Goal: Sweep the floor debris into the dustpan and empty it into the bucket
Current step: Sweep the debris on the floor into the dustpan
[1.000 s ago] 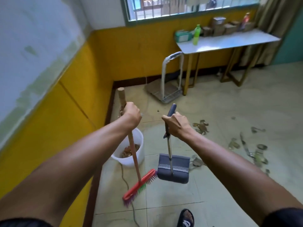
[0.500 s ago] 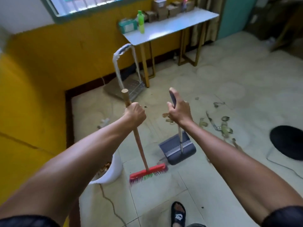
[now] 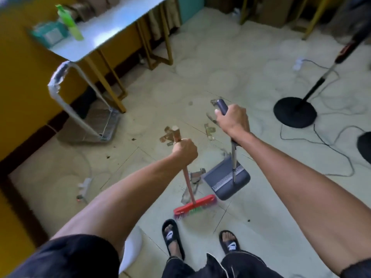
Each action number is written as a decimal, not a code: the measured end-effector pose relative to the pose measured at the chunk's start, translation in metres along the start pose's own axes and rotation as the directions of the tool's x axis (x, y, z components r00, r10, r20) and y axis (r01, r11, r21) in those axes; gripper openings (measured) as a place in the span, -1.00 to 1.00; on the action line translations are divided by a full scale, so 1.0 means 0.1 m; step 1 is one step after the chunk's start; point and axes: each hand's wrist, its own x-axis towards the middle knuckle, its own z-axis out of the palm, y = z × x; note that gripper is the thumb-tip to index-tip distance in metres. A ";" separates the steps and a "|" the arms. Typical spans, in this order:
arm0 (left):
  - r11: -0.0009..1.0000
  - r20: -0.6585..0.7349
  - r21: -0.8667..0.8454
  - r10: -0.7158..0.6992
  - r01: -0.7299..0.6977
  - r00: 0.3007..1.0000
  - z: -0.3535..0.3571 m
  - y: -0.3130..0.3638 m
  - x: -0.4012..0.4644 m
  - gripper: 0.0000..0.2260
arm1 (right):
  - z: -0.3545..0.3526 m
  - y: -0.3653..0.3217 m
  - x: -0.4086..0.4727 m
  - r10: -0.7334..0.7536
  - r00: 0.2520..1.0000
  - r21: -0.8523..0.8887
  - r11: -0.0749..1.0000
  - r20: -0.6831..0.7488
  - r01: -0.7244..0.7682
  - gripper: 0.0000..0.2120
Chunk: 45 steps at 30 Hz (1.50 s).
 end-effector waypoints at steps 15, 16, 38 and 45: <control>0.949 -0.070 0.295 0.136 -0.110 0.988 0.15 -0.98 1.36 -0.90 | 0.53 0.12 0.54 0.229 0.959 -0.119 0.961 -0.170 -0.250 -0.67; 0.949 -0.082 0.298 0.128 -0.098 0.988 0.11 -1.07 1.45 -0.91 | 0.52 0.15 0.62 0.236 0.957 -0.113 0.960 -0.167 -0.257 -0.67; 0.959 -0.352 0.202 0.259 -0.197 0.899 -1.64 -1.85 3.15 -0.84 | -0.31 0.62 1.81 0.435 0.802 -0.200 0.815 -0.409 -0.544 -0.73; 0.905 -0.300 0.214 0.420 -0.369 0.856 -1.51 -1.02 3.69 -0.88 | -0.20 1.06 1.92 0.491 0.785 -0.265 0.755 -0.378 -0.600 -0.77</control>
